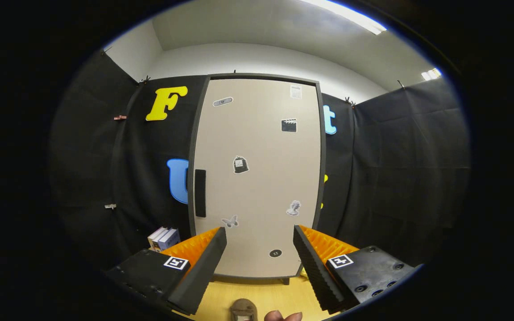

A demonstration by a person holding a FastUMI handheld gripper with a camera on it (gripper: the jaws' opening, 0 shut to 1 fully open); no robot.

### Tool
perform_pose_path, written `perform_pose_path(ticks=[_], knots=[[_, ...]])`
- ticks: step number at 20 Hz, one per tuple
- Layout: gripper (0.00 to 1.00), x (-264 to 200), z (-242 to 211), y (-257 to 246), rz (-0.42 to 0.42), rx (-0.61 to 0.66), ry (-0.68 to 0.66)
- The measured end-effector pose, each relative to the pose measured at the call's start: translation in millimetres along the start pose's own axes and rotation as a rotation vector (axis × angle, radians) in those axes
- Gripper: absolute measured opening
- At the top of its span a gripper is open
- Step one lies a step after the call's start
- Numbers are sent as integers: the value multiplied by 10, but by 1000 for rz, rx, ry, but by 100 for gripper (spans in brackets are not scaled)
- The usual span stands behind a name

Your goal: Open the shoe cabinet door, grab the shoes and put them into the shoe cabinet, then close the shoe cabinet door.

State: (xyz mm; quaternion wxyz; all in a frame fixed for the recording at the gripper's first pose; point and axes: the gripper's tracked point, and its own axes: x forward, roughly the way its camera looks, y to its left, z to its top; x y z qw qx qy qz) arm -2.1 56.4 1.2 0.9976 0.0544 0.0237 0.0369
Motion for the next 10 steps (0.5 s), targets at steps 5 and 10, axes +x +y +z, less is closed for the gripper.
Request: perform_pose_path(ticks=[5, 10], knots=[[97, 322, 102, 424, 40, 70, 8], [98, 794, 176, 926, 90, 60, -8]])
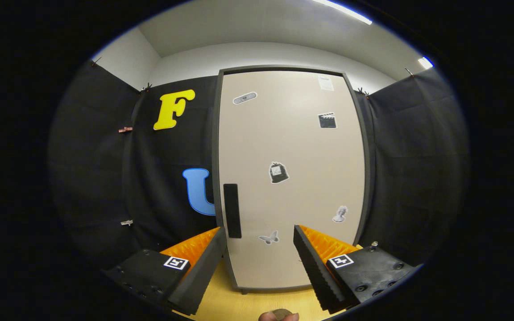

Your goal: Open the shoe cabinet door, grab the shoes and put them into the shoe cabinet, then close the shoe cabinet door.

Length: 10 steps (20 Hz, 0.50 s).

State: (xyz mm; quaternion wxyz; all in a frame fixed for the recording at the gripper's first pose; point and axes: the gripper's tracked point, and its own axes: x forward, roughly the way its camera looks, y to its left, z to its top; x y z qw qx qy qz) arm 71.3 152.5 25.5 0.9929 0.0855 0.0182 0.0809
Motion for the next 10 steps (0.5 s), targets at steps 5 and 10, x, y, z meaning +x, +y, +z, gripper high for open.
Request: perform_pose_path(ticks=[5, 10], knots=[[97, 561, -116, 275, 8, -23, -9], [97, 1109, -328, 430, 8, -42, 18]])
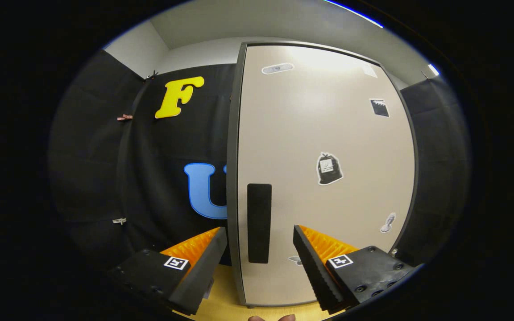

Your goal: Open the shoe cabinet door, grab the shoes and put them into the shoe cabinet, then close the shoe cabinet door.

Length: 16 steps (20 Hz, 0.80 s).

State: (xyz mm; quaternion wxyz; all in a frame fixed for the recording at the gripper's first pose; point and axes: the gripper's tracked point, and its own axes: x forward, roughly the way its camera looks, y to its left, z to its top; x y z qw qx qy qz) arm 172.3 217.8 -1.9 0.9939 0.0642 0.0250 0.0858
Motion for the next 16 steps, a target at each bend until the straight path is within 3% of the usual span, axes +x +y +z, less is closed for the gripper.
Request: perform_pose_path(ticks=[3, 5, 9, 10, 13, 16], knots=[[92, 267, -132, 45, -7, -20, 14], [77, 397, -158, 83, -2, -21, 32], [54, 366, -108, -30, -97, -25, 21], [40, 400, -113, -40, -102, -9, 37], [34, 382, -149, -52, -101, 10, 65], [21, 346, -154, -30, -83, 5, 80]])
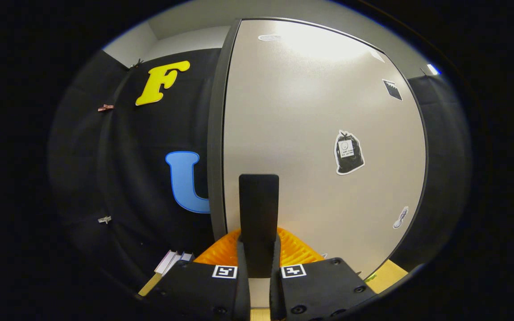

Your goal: Open the shoe cabinet door, grab the shoes and put them into the shoe cabinet, then close the shoe cabinet door.

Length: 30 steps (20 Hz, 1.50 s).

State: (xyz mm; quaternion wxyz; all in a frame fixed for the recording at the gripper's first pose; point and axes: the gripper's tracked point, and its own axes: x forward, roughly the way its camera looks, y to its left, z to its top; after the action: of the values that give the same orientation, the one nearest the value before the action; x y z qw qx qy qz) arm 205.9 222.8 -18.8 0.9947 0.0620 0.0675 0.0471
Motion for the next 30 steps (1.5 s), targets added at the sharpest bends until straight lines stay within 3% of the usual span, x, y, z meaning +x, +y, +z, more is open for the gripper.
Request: perform_pose_path(ticks=[2, 15, 23, 30], knots=[[15, -77, 6, 15, 22, -2, 4], [15, -1048, 133, -174, 155, 21, -9], [14, -1523, 147, -562, 164, 16, -3], [14, -1802, 150, -989, 103, 26, -1]])
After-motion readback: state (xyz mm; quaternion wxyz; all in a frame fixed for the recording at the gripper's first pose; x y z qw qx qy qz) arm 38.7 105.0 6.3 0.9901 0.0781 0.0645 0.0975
